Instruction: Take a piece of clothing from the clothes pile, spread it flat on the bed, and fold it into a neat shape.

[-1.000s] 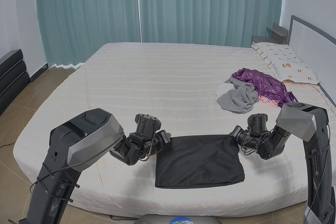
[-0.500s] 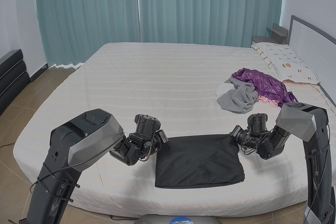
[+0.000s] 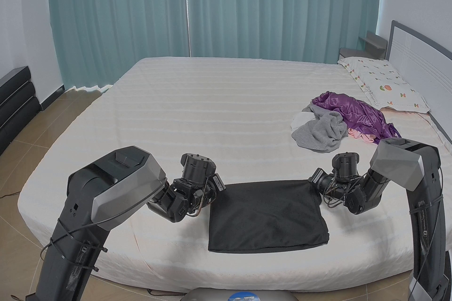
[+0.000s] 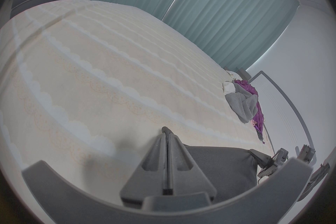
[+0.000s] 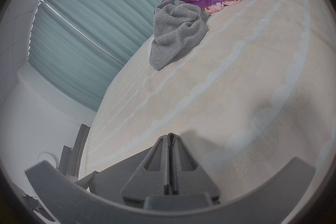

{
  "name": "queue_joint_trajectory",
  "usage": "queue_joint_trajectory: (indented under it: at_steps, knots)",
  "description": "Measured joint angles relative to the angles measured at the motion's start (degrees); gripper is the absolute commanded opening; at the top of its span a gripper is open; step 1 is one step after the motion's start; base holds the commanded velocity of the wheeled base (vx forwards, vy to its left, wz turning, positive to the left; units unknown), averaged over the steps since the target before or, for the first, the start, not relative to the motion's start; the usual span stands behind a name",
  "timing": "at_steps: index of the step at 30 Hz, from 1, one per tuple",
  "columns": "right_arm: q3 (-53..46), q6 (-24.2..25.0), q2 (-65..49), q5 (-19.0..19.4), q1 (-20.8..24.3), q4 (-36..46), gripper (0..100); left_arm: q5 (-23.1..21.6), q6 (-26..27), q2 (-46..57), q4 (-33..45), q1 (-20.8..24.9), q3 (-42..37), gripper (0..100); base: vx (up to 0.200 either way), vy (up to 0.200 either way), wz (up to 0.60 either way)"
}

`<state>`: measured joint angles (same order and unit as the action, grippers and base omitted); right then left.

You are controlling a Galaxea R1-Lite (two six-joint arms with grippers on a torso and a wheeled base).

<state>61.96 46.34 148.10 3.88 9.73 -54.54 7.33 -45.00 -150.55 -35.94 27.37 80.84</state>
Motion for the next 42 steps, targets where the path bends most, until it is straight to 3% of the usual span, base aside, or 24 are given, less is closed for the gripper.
queue_joint_trajectory:
  at_steps: [1,2,3,10,17,21,26,30,36,42]
  knots:
    - [0.0,0.0,0.0,0.0,0.0,0.0,0,0.0,0.0,0.0,0.0,0.0,0.0,100,0.000,0.000,0.00]
    - [0.0,0.0,0.0,0.0,0.0,0.0,0,0.0,0.0,0.0,0.0,0.0,0.0,100,0.000,0.000,0.00]
    - [0.0,0.0,0.1,0.0,0.1,0.0,100,0.0,0.0,0.0,0.0,0.0,0.0,100,0.000,0.000,0.00]
    - [-0.1,0.0,0.1,0.0,0.2,-0.5,100,0.1,-0.6,0.0,0.0,0.0,-0.1,100,0.000,0.000,0.00]
    - [-2.8,2.4,-0.6,0.1,-0.4,-5.4,100,0.0,-5.1,0.9,-0.5,-0.2,-1.4,100,0.000,0.000,0.00]
    - [-5.6,3.3,-1.9,0.3,-1.4,-7.5,100,-0.4,-6.7,2.6,-3.5,-0.2,-5.5,100,0.000,0.000,0.00]
    - [-8.4,3.8,-3.3,1.2,-3.4,-9.1,100,-1.1,-7.7,5.2,-13.8,-0.3,-13.1,100,0.000,0.000,0.00]
    - [-9.9,4.0,-3.9,2.0,-4.4,-9.9,100,-4.2,-8.3,7.6,-18.7,-0.4,-19.4,100,-0.150,0.000,0.00]
    - [-10.9,3.9,-4.1,2.2,-4.7,-10.3,100,-5.4,-8.5,9.6,-19.6,-0.6,-22.4,100,-0.200,0.000,0.00]
    - [-11.1,3.6,-3.9,2.1,-4.7,-10.4,100,-6.3,-8.5,10.1,-18.7,-1.0,-22.3,100,0.000,0.000,0.00]
